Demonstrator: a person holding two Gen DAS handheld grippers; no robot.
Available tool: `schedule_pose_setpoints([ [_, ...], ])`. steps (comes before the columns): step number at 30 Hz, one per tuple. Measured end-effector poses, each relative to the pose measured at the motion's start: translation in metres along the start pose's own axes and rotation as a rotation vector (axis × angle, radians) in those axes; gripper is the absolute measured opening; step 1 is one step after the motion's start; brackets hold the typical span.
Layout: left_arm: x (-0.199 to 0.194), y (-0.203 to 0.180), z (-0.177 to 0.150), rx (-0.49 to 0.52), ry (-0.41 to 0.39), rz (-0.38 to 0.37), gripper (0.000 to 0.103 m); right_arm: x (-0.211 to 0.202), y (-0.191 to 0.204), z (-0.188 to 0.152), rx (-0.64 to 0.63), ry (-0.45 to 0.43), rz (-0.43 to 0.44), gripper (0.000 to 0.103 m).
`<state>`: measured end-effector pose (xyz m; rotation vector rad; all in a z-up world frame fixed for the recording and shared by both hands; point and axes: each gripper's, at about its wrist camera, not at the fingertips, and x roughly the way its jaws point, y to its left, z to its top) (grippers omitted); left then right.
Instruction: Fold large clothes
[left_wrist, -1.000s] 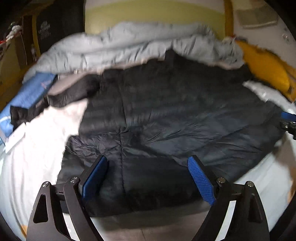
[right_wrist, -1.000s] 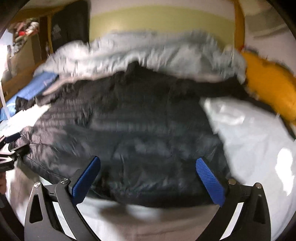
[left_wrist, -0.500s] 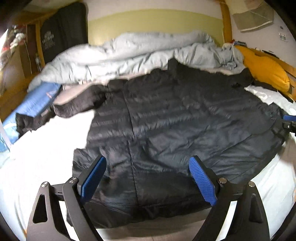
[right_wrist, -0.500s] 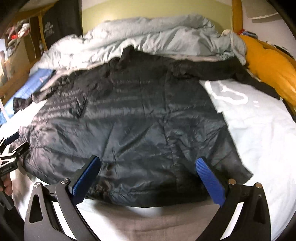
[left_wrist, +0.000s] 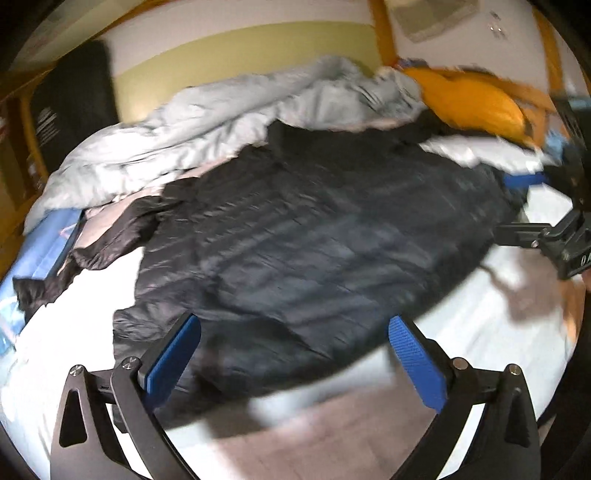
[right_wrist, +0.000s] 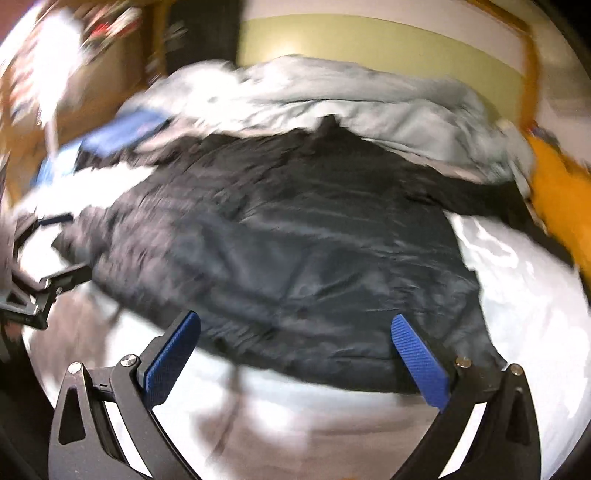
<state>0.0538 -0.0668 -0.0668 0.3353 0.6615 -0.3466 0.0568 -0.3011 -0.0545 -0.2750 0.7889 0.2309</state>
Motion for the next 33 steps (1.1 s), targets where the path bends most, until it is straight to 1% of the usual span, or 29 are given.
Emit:
schedule_pose_setpoints([
  [1, 0.003, -0.008, -0.002, 0.038, 0.011, 0.008, 0.103, 0.002, 0.012, -0.002, -0.064, 0.008, -0.012, 0.103],
  [3, 0.010, -0.017, -0.007, 0.071, 0.029, 0.026, 0.103, 0.008, 0.034, -0.009, -0.180, 0.011, -0.061, 0.102],
  [5, 0.021, -0.020, -0.011, 0.076, 0.064, 0.036, 0.103, 0.017, 0.046, -0.013, -0.231, 0.031, -0.091, 0.102],
  [6, 0.024, -0.020, -0.013, 0.074, 0.074, 0.044, 0.103, 0.024, 0.048, -0.015, -0.228, 0.057, -0.098, 0.102],
  [8, 0.031, -0.016, -0.015, 0.072, 0.076, 0.086, 0.103, 0.037, 0.048, -0.017, -0.213, 0.106, -0.121, 0.101],
  [11, 0.036, -0.002, -0.016, 0.053, 0.073, 0.158, 0.103, 0.042, 0.037, -0.016, -0.200, 0.093, -0.225, 0.101],
  [13, 0.042, 0.013, -0.018, 0.006, 0.100, 0.192, 0.103, 0.046, 0.023, -0.016, -0.171, 0.117, -0.289, 0.101],
  [15, 0.048, 0.026, -0.020, -0.027, 0.127, 0.223, 0.102, 0.047, 0.007, -0.018, -0.123, 0.137, -0.302, 0.101],
  [17, 0.050, 0.037, -0.022, -0.032, 0.133, 0.254, 0.101, 0.045, -0.003, -0.018, -0.095, 0.129, -0.322, 0.101],
  [18, 0.049, 0.041, -0.023, -0.031, 0.132, 0.266, 0.100, 0.045, -0.009, -0.018, -0.088, 0.128, -0.344, 0.099],
  [19, 0.048, 0.044, -0.023, -0.030, 0.128, 0.275, 0.098, 0.046, -0.014, -0.018, -0.082, 0.130, -0.367, 0.095],
  [20, 0.047, 0.047, -0.024, -0.032, 0.125, 0.282, 0.097, 0.046, -0.018, -0.018, -0.075, 0.136, -0.377, 0.084],
  [21, 0.047, 0.050, -0.024, -0.035, 0.125, 0.285, 0.096, 0.047, -0.024, -0.019, -0.061, 0.144, -0.366, 0.070],
  [23, 0.045, 0.053, -0.024, -0.047, 0.122, 0.285, 0.096, 0.046, -0.035, -0.020, -0.016, 0.163, -0.320, 0.055],
  [24, 0.045, 0.053, -0.023, -0.047, 0.122, 0.285, 0.096, 0.045, -0.036, -0.021, -0.006, 0.165, -0.317, 0.050],
  [26, 0.041, 0.050, -0.022, -0.034, 0.111, 0.270, 0.082, 0.044, -0.035, -0.022, -0.022, 0.160, -0.337, 0.043],
  [27, 0.037, 0.047, -0.022, -0.025, 0.102, 0.231, 0.060, 0.044, -0.032, -0.023, -0.034, 0.157, -0.343, 0.038],
  [28, 0.033, 0.043, -0.022, -0.014, 0.102, 0.184, 0.035, 0.043, -0.030, -0.024, -0.042, 0.155, -0.345, 0.035],
  [29, 0.031, 0.039, -0.022, -0.002, 0.106, 0.159, 0.029, 0.043, -0.029, -0.024, -0.047, 0.155, -0.344, 0.031],
  [30, 0.026, 0.034, -0.024, 0.017, 0.104, 0.163, 0.026, 0.042, -0.028, -0.024, -0.051, 0.154, -0.340, 0.028],
  [32, 0.016, 0.030, -0.028, 0.044, 0.098, 0.174, 0.024, 0.035, -0.025, -0.023, -0.041, 0.153, -0.323, 0.026],
  [33, 0.013, 0.030, -0.029, 0.041, 0.099, 0.169, 0.023, 0.031, -0.026, -0.023, -0.025, 0.152, -0.306, 0.025],
])
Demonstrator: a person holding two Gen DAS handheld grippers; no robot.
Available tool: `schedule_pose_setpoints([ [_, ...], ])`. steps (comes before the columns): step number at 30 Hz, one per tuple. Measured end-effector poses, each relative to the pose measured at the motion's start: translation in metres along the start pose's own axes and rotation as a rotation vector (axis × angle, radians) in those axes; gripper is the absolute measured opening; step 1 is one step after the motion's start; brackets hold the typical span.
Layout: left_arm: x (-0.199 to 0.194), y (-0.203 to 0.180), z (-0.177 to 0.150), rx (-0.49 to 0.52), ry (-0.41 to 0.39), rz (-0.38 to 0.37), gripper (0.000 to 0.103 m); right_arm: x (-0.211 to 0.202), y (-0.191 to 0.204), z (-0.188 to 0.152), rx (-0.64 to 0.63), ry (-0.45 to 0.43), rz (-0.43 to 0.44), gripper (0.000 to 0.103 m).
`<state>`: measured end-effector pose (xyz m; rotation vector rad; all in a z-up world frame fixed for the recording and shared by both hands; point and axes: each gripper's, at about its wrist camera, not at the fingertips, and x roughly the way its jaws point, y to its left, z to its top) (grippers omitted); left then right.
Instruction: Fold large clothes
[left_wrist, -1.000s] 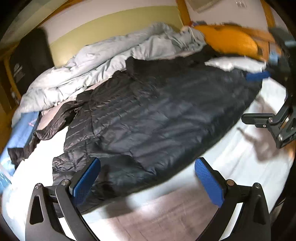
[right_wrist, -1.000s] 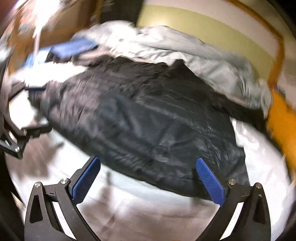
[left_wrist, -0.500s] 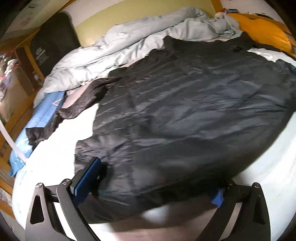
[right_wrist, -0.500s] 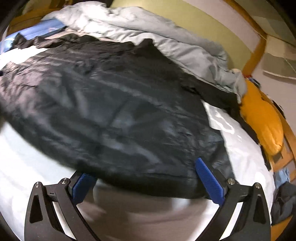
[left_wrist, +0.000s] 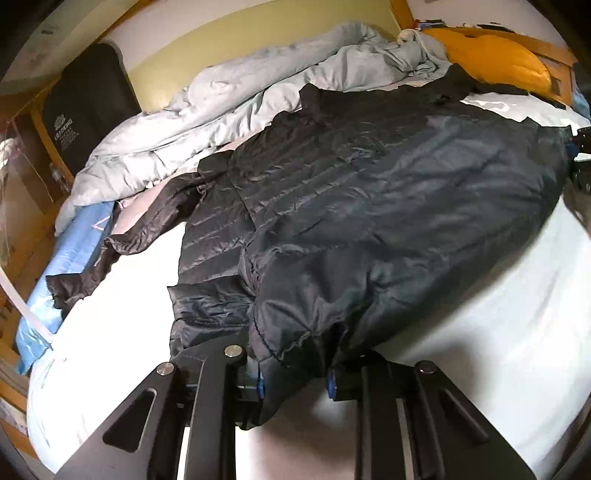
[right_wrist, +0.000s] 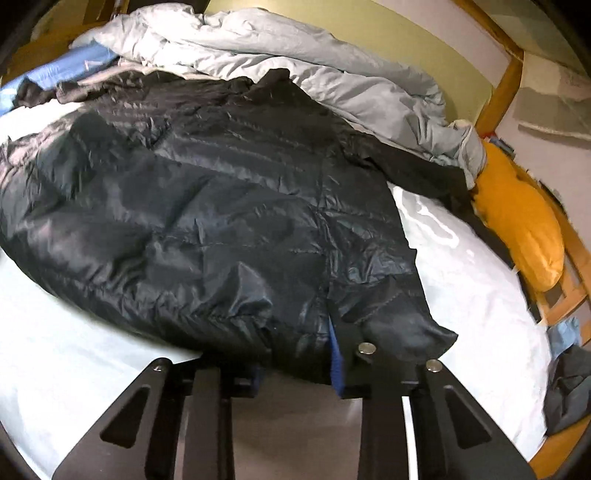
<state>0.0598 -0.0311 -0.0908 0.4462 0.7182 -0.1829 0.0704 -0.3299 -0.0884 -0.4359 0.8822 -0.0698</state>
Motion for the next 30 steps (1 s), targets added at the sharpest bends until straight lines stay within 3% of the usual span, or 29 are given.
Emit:
schedule_pose_setpoints([
  [5, -0.032, 0.010, -0.023, -0.053, 0.054, -0.084, 0.023, -0.036, 0.007, -0.028, 0.022, 0.026, 0.122, 0.025],
  [8, -0.050, 0.007, -0.035, -0.033, 0.059, -0.058, 0.030, -0.054, 0.016, -0.046, 0.001, 0.042, 0.145, 0.031],
  [9, -0.052, 0.009, -0.037, -0.037, 0.055, -0.045, 0.043, -0.058, 0.017, -0.049, 0.004, 0.040, 0.139, 0.035],
  [10, -0.054, 0.011, -0.037, -0.046, 0.053, -0.019, 0.065, -0.061, 0.016, -0.051, 0.012, 0.037, 0.128, 0.040],
  [12, -0.055, 0.017, -0.033, -0.070, 0.033, 0.020, 0.082, -0.065, 0.010, -0.051, 0.043, 0.036, 0.100, 0.057],
  [16, -0.058, 0.035, -0.024, -0.140, 0.015, -0.003, 0.083, -0.068, -0.005, -0.042, 0.110, 0.032, 0.113, 0.065],
  [22, -0.065, 0.047, -0.002, -0.133, -0.033, 0.024, 0.085, -0.082, -0.016, -0.024, 0.095, -0.032, 0.069, 0.080],
  [26, -0.060, 0.062, 0.026, -0.148, -0.069, 0.038, 0.086, -0.085, -0.026, 0.000, 0.105, -0.087, 0.042, 0.081],
  [30, -0.036, 0.074, 0.050, -0.161, -0.061, 0.066, 0.090, -0.076, -0.035, 0.035, 0.104, -0.164, -0.026, 0.093],
])
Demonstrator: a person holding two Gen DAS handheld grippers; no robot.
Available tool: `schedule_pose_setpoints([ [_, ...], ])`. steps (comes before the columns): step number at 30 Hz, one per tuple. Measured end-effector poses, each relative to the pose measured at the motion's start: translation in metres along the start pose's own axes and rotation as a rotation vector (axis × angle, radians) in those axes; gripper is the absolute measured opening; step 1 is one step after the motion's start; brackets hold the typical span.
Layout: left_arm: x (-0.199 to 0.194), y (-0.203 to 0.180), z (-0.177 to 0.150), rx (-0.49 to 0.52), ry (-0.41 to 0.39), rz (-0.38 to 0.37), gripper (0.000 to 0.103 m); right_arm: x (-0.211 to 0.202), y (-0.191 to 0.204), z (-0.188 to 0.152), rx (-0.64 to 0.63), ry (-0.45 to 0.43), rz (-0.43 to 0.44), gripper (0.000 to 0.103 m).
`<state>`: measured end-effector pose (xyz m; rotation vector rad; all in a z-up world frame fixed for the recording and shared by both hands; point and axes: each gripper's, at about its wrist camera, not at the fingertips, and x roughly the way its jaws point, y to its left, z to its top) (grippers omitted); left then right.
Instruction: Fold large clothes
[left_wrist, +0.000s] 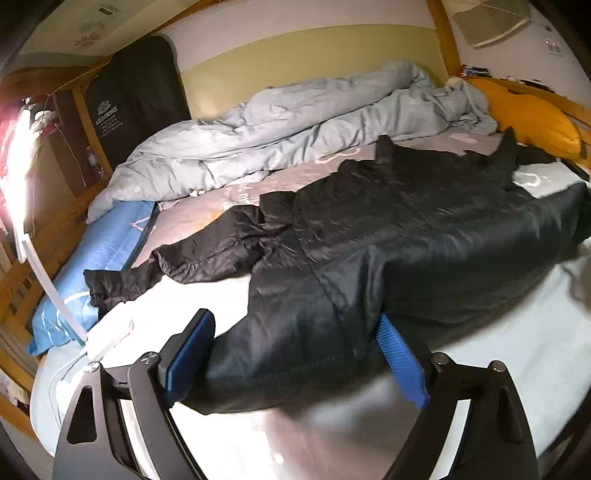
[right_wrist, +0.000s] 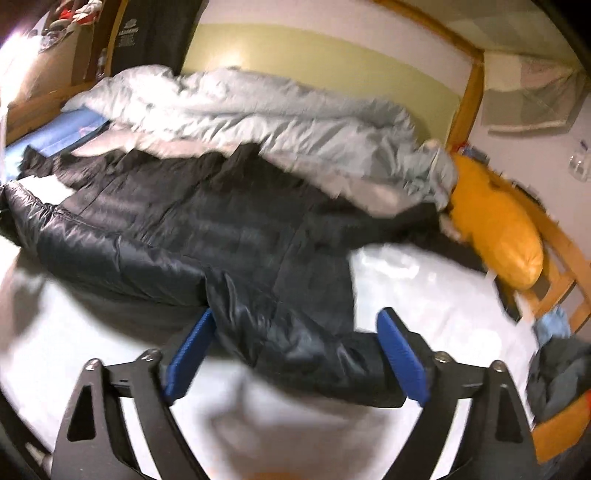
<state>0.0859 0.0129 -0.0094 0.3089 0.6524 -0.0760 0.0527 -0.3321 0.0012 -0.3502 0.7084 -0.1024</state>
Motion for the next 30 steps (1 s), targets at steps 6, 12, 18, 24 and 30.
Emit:
schedule_pose_setpoints([
  [6, 0.056, 0.015, 0.015, -0.071, 0.009, -0.004, 0.091, 0.060, -0.010, 0.033, 0.033, 0.012, -0.052, 0.094],
  [12, 0.093, 0.050, 0.011, -0.188, 0.031, -0.022, 0.091, 0.096, -0.031, 0.016, 0.123, 0.077, 0.001, 0.094],
  [18, 0.097, 0.080, -0.006, -0.318, 0.077, -0.104, 0.091, 0.103, -0.069, 0.003, 0.287, 0.102, 0.056, 0.095],
  [24, 0.113, 0.088, -0.012, -0.439, 0.129, -0.328, 0.088, 0.127, -0.094, -0.003, 0.467, 0.157, 0.181, 0.095],
  [30, 0.128, 0.076, -0.006, -0.388, 0.126, -0.374, 0.017, 0.150, -0.081, -0.009, 0.500, 0.231, 0.301, 0.014],
])
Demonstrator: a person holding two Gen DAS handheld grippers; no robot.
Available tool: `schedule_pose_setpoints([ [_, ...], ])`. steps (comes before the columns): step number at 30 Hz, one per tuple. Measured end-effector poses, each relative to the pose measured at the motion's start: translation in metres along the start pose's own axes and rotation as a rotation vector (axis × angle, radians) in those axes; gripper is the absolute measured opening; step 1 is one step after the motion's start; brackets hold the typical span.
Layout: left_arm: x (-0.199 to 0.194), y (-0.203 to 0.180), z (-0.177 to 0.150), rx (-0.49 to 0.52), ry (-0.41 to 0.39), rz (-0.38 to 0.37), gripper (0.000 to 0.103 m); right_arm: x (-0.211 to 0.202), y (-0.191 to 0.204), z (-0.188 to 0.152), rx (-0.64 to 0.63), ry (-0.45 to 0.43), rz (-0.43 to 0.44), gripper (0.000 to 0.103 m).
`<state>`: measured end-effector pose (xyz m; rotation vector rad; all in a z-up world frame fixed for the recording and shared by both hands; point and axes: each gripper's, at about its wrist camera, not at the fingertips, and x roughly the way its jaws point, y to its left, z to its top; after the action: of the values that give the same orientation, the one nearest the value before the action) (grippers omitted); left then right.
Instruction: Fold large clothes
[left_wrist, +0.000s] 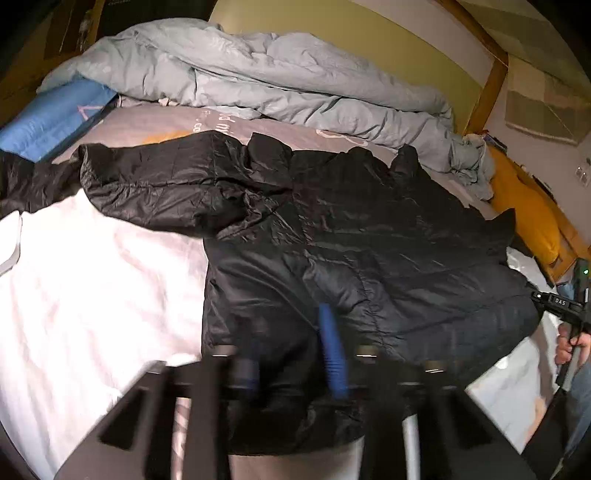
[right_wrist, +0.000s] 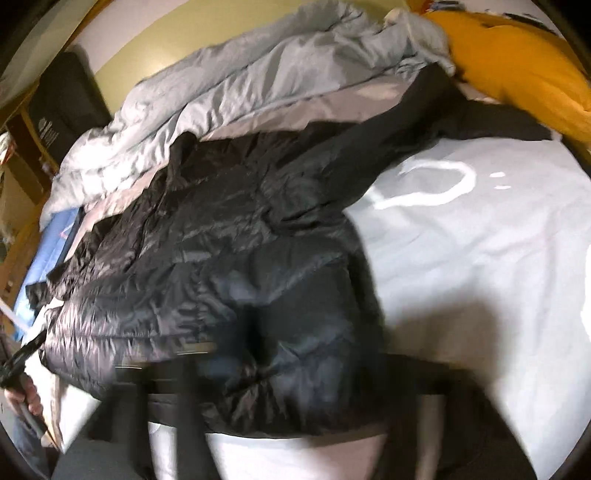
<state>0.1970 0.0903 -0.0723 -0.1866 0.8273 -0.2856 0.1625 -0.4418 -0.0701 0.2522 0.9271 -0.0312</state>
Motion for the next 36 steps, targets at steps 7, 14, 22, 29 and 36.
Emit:
schedule_pose_setpoints([
  [7, 0.007, 0.010, 0.008, -0.036, -0.021, 0.011, 0.012, -0.021, 0.016, -0.001, -0.084, -0.133, -0.052, 0.007],
  [14, 0.010, -0.013, -0.004, 0.121, -0.030, 0.163, 0.025, 0.006, 0.016, -0.006, -0.137, -0.042, -0.175, 0.028],
  [22, -0.008, 0.007, -0.001, -0.046, -0.079, 0.120, 0.094, -0.018, -0.001, -0.002, -0.057, -0.098, -0.118, 0.083],
  [29, 0.028, 0.046, -0.010, -0.274, 0.044, -0.071, 0.094, 0.013, -0.010, -0.005, 0.006, 0.050, -0.013, 0.087],
  [36, 0.027, 0.035, -0.014, -0.255, 0.024, -0.114, 0.019, 0.023, 0.001, -0.009, -0.035, 0.054, 0.069, 0.031],
])
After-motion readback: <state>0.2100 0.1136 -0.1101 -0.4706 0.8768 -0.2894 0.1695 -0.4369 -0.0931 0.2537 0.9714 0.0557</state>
